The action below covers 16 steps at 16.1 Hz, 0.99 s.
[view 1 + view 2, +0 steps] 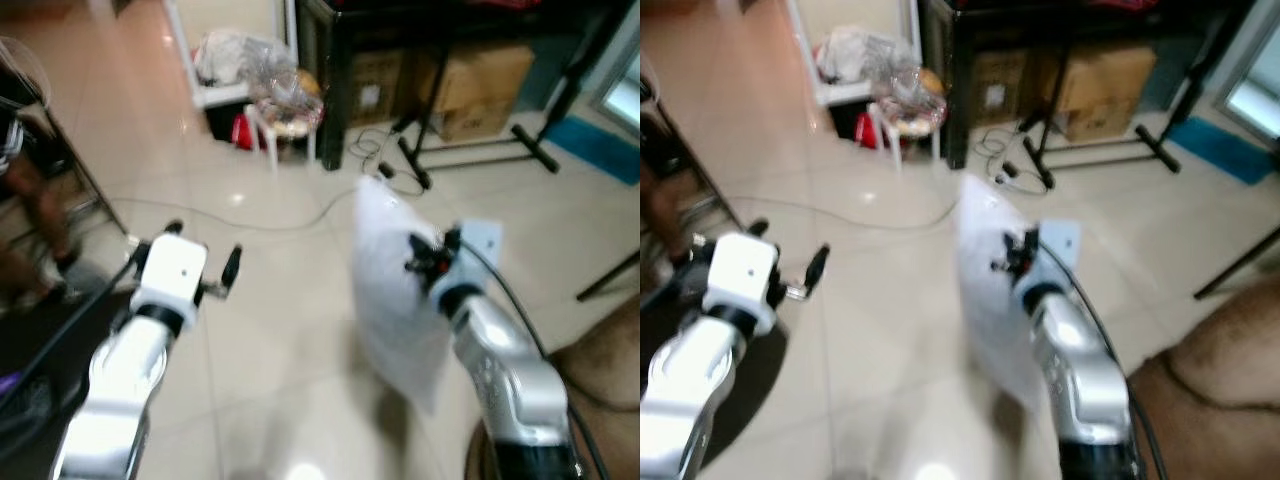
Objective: Move the pillow to the sofa from floor
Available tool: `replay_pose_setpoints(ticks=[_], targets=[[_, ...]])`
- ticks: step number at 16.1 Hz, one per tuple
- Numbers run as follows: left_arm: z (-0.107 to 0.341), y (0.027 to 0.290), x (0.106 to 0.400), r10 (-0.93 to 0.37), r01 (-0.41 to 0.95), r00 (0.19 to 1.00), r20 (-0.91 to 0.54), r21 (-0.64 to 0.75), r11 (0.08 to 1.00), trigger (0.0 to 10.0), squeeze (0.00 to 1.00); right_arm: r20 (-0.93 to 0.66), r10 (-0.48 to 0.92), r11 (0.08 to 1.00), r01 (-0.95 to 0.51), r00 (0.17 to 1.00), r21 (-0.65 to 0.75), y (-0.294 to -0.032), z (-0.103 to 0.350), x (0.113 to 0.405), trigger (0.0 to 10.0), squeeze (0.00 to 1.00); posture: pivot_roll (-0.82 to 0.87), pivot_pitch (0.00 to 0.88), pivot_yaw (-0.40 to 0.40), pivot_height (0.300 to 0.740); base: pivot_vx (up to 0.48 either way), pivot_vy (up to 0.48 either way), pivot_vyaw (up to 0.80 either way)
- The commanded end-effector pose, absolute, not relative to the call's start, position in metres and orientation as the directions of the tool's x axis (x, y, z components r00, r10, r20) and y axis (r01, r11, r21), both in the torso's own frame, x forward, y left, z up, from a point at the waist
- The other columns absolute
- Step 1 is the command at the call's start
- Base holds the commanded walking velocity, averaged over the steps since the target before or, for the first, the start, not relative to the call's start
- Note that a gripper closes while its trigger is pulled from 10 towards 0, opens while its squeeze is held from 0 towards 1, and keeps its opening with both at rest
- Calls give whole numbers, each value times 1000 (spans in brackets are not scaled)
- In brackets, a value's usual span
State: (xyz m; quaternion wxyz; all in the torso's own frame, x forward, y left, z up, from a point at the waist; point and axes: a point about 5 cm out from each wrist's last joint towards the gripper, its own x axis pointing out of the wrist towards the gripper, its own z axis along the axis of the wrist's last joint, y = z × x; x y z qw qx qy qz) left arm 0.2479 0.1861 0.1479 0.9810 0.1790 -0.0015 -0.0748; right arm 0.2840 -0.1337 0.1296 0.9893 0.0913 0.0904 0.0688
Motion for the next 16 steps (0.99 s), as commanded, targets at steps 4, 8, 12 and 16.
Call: replay_pose_setpoints(ticks=[4,8,12,16], targets=[[147,182,251,-172,171,985,-30,357,918,10000,0,-150,120,986,-100,981,133,-139,135,285,10000,0,-72,0,-2,740,0,0,0],[145,183,251,-163,170,985,-50,350,921,10000,0,-130,83,985,-61,988,162,-144,139,289,10000,0,-72,0,-2,740,0,0,-728],[144,186,251,-147,160,987,-62,355,921,10000,0,-92,103,980,-85,990,179,-139,148,292,10000,0,-69,0,1,740,0,0,-800],[150,189,254,-120,115,993,-8,371,922,10000,0,-22,140,970,-133,990,202,-135,165,294,10000,0,-68,0,0,740,0,0,-800]])
